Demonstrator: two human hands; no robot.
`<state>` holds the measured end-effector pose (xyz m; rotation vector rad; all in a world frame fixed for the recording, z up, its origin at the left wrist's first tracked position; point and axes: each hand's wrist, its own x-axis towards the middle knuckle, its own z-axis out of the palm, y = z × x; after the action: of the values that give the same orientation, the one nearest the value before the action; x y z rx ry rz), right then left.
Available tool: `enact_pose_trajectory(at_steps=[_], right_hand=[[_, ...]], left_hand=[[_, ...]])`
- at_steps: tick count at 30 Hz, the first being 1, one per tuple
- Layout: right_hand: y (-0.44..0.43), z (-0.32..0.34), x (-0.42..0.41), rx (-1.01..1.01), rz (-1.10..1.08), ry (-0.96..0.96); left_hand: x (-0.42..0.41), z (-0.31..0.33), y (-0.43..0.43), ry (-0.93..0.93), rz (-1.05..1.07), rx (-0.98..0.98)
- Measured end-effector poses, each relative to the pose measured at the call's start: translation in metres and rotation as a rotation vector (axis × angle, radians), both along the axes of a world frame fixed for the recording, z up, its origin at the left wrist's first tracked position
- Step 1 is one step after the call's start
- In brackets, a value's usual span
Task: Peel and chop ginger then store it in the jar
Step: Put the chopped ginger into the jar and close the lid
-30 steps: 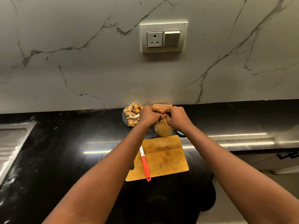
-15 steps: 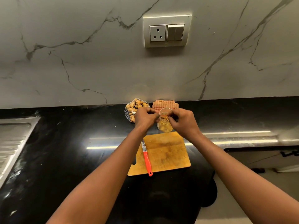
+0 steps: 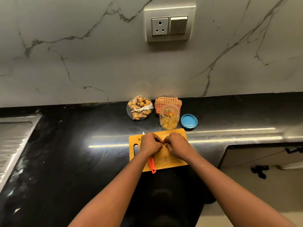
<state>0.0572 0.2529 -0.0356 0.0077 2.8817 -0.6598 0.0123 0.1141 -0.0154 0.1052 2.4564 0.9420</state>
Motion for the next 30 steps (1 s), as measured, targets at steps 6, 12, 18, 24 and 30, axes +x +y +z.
enact_pose_trajectory(at_steps=[6, 12, 18, 24, 30], right_hand=[[0.001, 0.001, -0.001, 0.033, 0.077, -0.066], [-0.002, -0.001, -0.001, 0.094, 0.103, -0.078], [-0.011, -0.008, 0.008, 0.176, 0.158, -0.04], [-0.002, 0.011, 0.001, 0.018, 0.03, 0.07], [0.02, 0.059, -0.033, -0.103, -0.114, 0.364]], left_hand=[[-0.003, 0.001, 0.001, 0.03, -0.04, -0.036], [-0.004, -0.003, 0.001, 0.054, -0.039, -0.044], [-0.003, -0.006, 0.002, 0.074, -0.056, -0.058], [-0.011, 0.006, 0.008, 0.127, 0.059, 0.098], [-0.046, 0.047, 0.027, 0.199, 0.174, 0.38]])
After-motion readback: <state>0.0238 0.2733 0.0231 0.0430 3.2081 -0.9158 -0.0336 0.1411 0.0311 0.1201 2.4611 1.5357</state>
